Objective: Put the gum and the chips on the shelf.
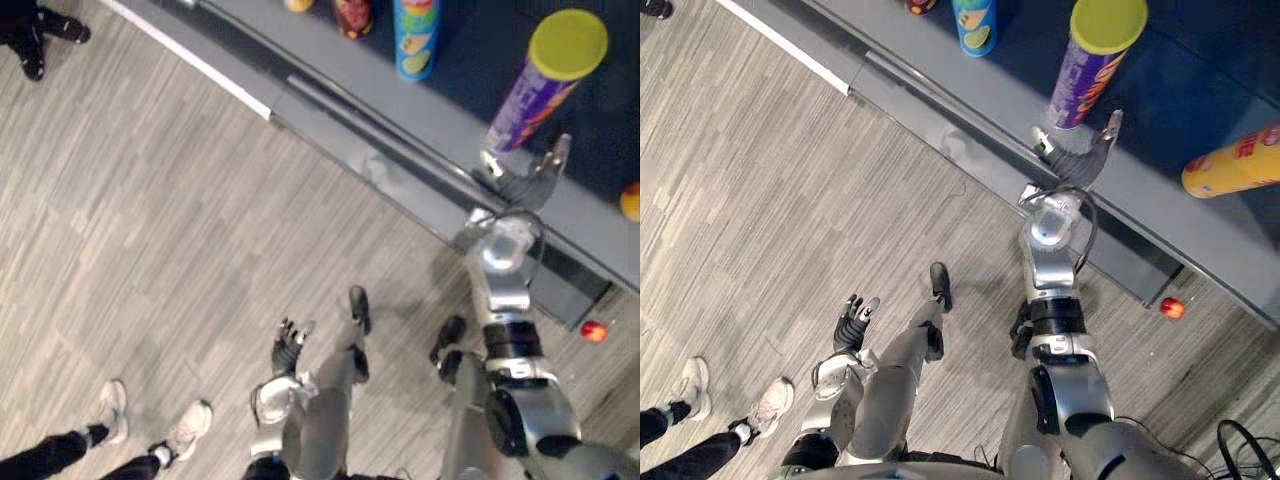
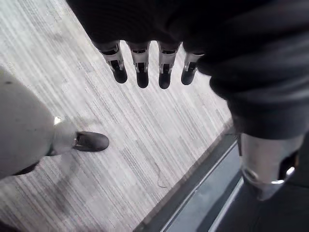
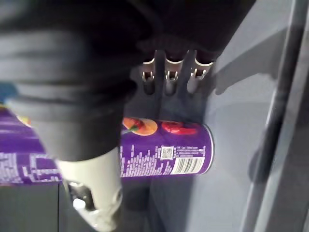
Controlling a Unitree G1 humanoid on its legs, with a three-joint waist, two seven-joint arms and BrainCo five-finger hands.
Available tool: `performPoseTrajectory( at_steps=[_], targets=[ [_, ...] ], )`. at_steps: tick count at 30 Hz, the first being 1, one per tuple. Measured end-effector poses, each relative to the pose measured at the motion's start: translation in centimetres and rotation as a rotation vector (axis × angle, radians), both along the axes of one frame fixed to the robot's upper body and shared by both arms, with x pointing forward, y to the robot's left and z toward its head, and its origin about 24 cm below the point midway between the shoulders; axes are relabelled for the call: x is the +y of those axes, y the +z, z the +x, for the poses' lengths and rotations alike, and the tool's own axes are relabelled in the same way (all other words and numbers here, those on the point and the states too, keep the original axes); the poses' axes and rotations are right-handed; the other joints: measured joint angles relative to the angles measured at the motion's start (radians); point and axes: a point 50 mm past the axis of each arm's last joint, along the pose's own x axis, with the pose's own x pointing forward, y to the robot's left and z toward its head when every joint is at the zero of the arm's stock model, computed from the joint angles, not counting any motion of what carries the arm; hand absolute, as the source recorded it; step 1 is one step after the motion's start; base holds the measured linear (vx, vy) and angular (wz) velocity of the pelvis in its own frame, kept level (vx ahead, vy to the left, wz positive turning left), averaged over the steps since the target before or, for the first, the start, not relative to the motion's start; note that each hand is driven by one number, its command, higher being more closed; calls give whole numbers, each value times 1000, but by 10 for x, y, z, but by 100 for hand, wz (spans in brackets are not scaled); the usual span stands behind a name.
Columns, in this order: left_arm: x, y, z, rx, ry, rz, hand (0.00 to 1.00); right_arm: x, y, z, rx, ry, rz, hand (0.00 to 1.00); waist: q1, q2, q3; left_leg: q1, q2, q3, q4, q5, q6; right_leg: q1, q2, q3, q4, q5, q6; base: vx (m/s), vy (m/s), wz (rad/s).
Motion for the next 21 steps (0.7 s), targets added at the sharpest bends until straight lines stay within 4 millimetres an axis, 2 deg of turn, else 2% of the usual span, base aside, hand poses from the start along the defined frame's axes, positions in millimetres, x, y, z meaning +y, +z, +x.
performPoseTrajectory(
  at_steps=[4, 6, 9, 11, 14, 18, 19, 20, 21],
  targets=[
    [6, -17, -13, 101, 11, 10, 0, 12, -45, -14, 138, 61, -20, 0, -22, -25, -1, 68, 23, 10, 34, -40, -6, 94, 26, 4, -44, 4, 5, 77, -42, -17],
    [8, -20, -14, 120, -20, 44, 0, 16, -64, -22, 198, 94, -47, 0, -26, -33, -2, 103, 33, 13, 32, -47, -10, 137, 43, 6, -74, 12, 6, 81, -36, -18],
    [15, -29, -22, 180, -67, 101, 0, 22, -96, -37, 308, 157, -89, 0, -50, -51, -14, 159, 48, 18, 7, -50, -15, 207, 79, 11, -151, 42, 7, 75, -6, -24],
    [28, -39, -33, 260, -76, 148, 0, 23, -125, -51, 413, 207, -116, 0, -70, -77, -56, 183, 54, 28, -11, -50, -15, 239, 102, 25, -214, 69, 12, 111, 30, -31],
    [41, -51, -50, 360, -87, 177, 0, 12, -162, -83, 549, 253, -150, 0, -75, -103, -108, 240, 52, 26, -38, -52, -17, 312, 123, 50, -312, 111, 25, 121, 48, -24],
    [46, -63, -73, 457, -92, 175, 0, 3, -208, -120, 751, 343, -151, 0, -91, -115, -183, 303, 39, 35, -88, -52, -17, 376, 131, 64, -388, 141, 38, 85, 65, -13],
    [46, -66, -80, 484, -95, 174, 0, 2, -226, -134, 833, 370, -139, 0, -97, -119, -204, 330, 32, 35, -108, -52, -17, 399, 131, 66, -406, 143, 40, 54, 66, -5],
    [46, -68, -84, 500, -104, 182, 0, 1, -235, -142, 878, 390, -130, 0, -99, -119, -215, 348, 30, 35, -121, -52, -17, 414, 131, 66, -415, 143, 41, 54, 69, -4],
    [47, -70, -91, 525, -112, 185, 0, 0, -251, -160, 963, 424, -108, 0, -101, -119, -235, 377, 27, 37, -139, -52, -17, 437, 131, 67, -430, 145, 45, 53, 54, -3]
  ],
)
